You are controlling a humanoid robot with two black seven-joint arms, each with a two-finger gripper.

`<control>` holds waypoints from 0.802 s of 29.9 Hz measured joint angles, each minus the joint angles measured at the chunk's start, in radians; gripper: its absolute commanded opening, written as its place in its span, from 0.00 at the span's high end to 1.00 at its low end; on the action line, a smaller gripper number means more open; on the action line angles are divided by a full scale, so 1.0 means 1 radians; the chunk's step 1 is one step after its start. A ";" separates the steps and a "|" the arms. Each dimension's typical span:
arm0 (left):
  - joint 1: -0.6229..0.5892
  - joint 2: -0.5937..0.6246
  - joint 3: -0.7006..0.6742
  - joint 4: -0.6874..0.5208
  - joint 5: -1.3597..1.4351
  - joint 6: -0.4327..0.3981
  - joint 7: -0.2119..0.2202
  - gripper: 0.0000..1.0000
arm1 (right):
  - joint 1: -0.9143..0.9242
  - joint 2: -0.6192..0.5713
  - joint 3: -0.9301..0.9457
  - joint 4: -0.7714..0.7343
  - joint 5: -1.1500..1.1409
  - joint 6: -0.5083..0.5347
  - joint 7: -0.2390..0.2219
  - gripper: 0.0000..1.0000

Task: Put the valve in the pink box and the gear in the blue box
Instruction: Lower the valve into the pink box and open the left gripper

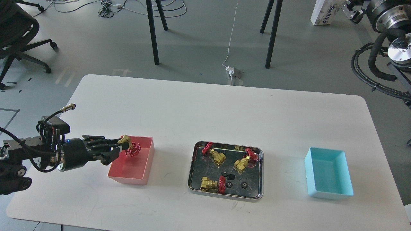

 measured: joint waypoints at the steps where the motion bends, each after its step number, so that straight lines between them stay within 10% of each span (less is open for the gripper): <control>1: 0.003 -0.004 0.000 0.001 0.000 0.000 0.000 0.83 | -0.002 0.000 0.000 0.000 0.000 0.000 0.000 0.01; 24: 0.063 -0.125 0.015 0.129 0.002 -0.001 0.000 0.77 | -0.033 -0.004 0.006 0.003 0.000 0.001 0.000 0.01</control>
